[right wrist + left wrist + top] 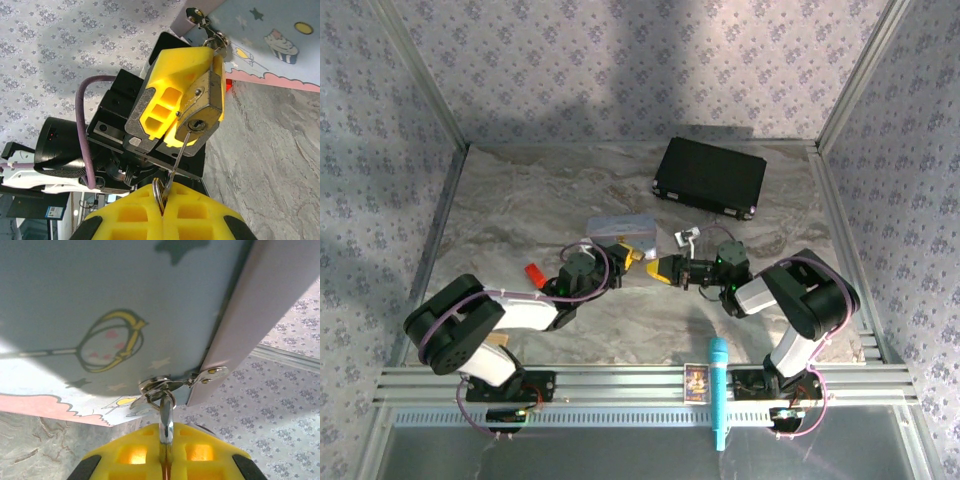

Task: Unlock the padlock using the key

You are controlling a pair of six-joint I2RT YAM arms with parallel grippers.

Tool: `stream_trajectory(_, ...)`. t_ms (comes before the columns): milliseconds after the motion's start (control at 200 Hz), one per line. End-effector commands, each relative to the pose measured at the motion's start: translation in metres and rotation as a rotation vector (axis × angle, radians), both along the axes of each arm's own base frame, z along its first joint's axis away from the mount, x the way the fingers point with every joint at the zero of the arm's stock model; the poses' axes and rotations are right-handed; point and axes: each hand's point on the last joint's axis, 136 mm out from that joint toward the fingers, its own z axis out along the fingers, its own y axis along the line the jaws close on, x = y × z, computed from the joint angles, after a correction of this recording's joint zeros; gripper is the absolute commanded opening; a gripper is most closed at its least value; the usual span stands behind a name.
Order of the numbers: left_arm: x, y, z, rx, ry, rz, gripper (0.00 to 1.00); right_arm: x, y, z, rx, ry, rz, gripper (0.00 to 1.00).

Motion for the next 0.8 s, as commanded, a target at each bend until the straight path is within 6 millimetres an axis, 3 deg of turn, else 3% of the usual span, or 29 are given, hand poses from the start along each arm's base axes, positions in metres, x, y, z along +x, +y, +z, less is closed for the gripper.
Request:
stream_trajectory(0,0.001,-0.011,0.035,-0.099,-0.082,-0.025,0.00,0.000,0.005,0.008,0.015,-0.040,0.017,0.00)
stream_trajectory(605,-0.007,-0.025,0.046,-0.149,-0.103,-0.065,0.00,0.016,0.001,0.005,0.013,-0.028,-0.018,0.00)
stream_trajectory(795,-0.010,-0.032,0.057,-0.169,-0.127,-0.093,0.00,0.024,-0.006,-0.006,0.000,0.014,-0.039,0.00)
